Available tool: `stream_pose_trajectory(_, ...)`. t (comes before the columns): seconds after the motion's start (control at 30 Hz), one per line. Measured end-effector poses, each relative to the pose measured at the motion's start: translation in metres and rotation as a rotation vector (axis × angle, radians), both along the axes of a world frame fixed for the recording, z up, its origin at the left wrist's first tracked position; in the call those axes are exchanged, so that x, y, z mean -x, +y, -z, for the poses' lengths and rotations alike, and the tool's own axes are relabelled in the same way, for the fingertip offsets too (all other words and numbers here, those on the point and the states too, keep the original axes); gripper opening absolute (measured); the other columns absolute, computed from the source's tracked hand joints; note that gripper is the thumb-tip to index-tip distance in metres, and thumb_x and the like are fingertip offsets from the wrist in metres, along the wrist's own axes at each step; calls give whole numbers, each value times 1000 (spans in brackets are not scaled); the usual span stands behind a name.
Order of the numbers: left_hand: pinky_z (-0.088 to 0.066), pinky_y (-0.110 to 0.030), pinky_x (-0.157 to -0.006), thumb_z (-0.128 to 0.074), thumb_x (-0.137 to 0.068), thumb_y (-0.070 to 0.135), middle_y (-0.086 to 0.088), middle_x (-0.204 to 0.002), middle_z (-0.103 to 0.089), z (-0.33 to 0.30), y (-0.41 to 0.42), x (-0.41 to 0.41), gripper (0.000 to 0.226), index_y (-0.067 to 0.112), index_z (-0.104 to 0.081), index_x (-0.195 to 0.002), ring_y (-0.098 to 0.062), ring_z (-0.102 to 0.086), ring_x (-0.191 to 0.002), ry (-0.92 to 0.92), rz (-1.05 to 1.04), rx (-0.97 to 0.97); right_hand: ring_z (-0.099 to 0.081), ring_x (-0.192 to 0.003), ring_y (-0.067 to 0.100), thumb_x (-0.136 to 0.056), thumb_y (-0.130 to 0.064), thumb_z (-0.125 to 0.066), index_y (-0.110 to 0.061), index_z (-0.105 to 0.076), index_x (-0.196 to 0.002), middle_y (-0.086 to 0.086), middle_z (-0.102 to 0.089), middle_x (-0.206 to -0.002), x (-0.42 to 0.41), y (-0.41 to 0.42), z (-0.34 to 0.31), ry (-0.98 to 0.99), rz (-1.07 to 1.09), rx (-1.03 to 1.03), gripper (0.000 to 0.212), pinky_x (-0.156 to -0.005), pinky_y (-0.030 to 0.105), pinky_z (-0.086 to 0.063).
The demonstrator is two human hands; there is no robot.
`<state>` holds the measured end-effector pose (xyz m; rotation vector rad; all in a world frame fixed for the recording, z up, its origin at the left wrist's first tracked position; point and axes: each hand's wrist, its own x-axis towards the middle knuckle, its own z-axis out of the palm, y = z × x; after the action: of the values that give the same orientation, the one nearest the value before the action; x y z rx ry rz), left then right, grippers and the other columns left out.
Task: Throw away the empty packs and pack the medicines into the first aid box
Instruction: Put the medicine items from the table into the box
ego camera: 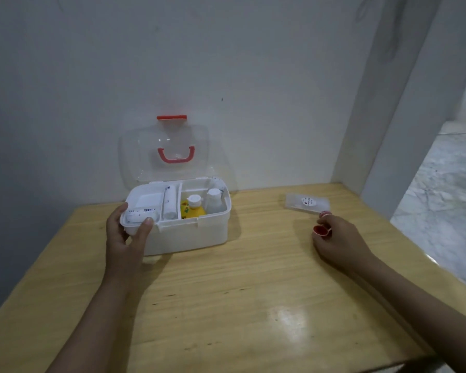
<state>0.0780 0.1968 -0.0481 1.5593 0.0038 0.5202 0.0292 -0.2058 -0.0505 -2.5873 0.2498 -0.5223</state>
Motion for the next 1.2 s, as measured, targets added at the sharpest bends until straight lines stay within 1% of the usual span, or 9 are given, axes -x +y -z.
stream_pose_trajectory(0.23,-46,-32,-87,-63,-86,19,-2,-136,-48,-2,-2,2,55,27,-38,-135,-19,-53,-116,-2,7,9,-53,-86,14,-70,-38,-75,-22,-53,-104,0,-46,-104,6,-15,3,-51,84,-105,43,-75,31,-46)
stream_pose_trajectory(0.33,-46,-28,-83,-63,-86,19,-2,-134,-49,-4,-2,3,55,25,-38,-135,-18,-53,-114,3,10,15,-57,-90,21,-74,-49,-70,-14,-54,-107,6,-55,-103,-3,-17,0,-106,211,-230,51,-76,37,-49)
stream_pose_trajectory(0.43,-45,-25,-79,-62,-87,19,-1,-135,-48,-5,-3,5,56,25,-36,-136,-17,-52,-112,9,11,6,-63,-73,18,-74,-52,-67,-12,-55,-101,0,-65,-79,-14,-17,-7,-57,309,-343,50,-77,44,-53)
stream_pose_trajectory(0.53,-45,-25,-78,-61,-87,18,0,-132,-47,-7,-5,6,56,24,-36,-137,-16,-51,-111,10,7,3,-65,-64,16,-72,-49,-68,-17,-55,-89,-8,-64,-64,-24,-19,-10,17,360,-385,38,-80,46,-52)
stream_pose_trajectory(0.63,-45,-23,-76,-60,-88,17,0,-132,-46,-8,-6,7,56,23,-35,-138,-16,-50,-111,12,4,-9,-67,-66,20,-69,-40,-70,-20,-57,-82,0,-68,-74,-28,-20,-13,3,365,-458,27,-72,41,-55)
stream_pose_trajectory(0.73,-45,-24,-77,-60,-88,17,-2,-134,-47,-8,-5,7,56,22,-35,-137,-16,-51,-111,11,2,-12,-62,-71,21,-72,-25,-72,-13,-65,-88,11,-70,-85,-24,-27,-18,-72,316,-511,21,-60,30,-46)
stream_pose_trajectory(0.9,-46,-26,-77,-60,-88,19,0,-131,-47,-7,-5,7,56,24,-34,-138,-16,-51,-110,17,3,-21,-62,-85,21,-73,-16,-76,-16,-68,-103,7,-67,-97,-6,-42,-18,-23,178,-454,31,-74,29,-44)
stream_pose_trajectory(1.0,-46,-28,-80,-60,-88,20,1,-132,-47,-7,-4,7,56,26,-35,-138,-16,-51,-111,17,4,-16,-62,-82,14,-71,-14,-78,-20,-65,-98,2,-67,-95,7,-44,-15,15,83,-396,31,-72,26,-43)
stream_pose_trajectory(1.2,-44,-18,-74,-60,-88,20,1,-132,-47,-7,-5,7,56,24,-35,-138,-14,-51,-109,13,3,-20,-59,-96,12,-76,-16,-70,-30,-67,-91,-9,-65,-100,21,-32,-8,-51,74,-299,21,-78,27,-40)
